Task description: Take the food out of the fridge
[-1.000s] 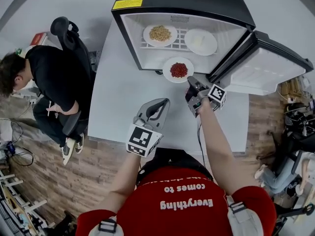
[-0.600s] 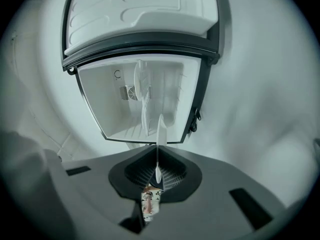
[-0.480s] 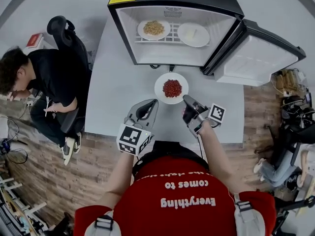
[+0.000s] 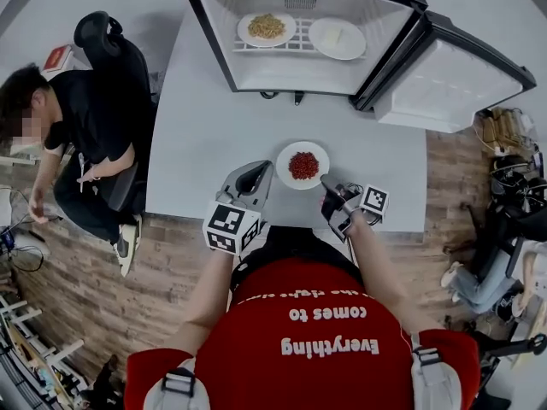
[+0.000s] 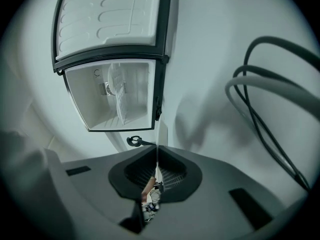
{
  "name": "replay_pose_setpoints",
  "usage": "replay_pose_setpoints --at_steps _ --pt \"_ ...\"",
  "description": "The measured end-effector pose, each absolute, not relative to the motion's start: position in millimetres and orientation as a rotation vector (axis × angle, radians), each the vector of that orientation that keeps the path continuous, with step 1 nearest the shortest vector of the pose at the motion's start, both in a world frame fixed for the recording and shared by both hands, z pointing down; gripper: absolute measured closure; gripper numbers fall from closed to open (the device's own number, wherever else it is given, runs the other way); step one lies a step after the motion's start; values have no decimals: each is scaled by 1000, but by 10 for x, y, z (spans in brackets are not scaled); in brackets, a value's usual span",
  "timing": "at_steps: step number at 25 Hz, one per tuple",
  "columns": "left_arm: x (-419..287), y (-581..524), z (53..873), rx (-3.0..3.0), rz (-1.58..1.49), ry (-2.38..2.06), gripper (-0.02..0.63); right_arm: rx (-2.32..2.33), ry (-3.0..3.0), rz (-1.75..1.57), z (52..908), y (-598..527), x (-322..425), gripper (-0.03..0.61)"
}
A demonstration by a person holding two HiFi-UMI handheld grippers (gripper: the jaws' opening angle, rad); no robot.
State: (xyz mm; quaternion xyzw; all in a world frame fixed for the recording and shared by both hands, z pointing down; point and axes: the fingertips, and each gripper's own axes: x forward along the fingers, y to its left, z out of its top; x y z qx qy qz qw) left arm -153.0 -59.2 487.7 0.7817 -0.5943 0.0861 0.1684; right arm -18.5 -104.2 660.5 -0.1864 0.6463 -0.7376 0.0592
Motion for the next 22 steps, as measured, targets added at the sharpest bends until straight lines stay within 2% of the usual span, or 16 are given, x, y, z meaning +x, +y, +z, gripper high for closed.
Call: replay_pose_setpoints --at_steps 18,19,21,22 --pt "-1372 -640 5259 2179 275 -1589 615 -1028 2250 -2401 7256 -1018 -86 556" --pt "-1371 -644 5260 2180 278 -1588 615 -1052 2266 -2417 7275 -1008 -96 548" --pt "-1377 -654 5265 2180 282 -1586 615 -1090 2304 -2454 7309 -980 -137 464" --pt "-1377 -658 5269 2180 283 -1585 615 -1115 2330 -2465 7316 -970 -154 461"
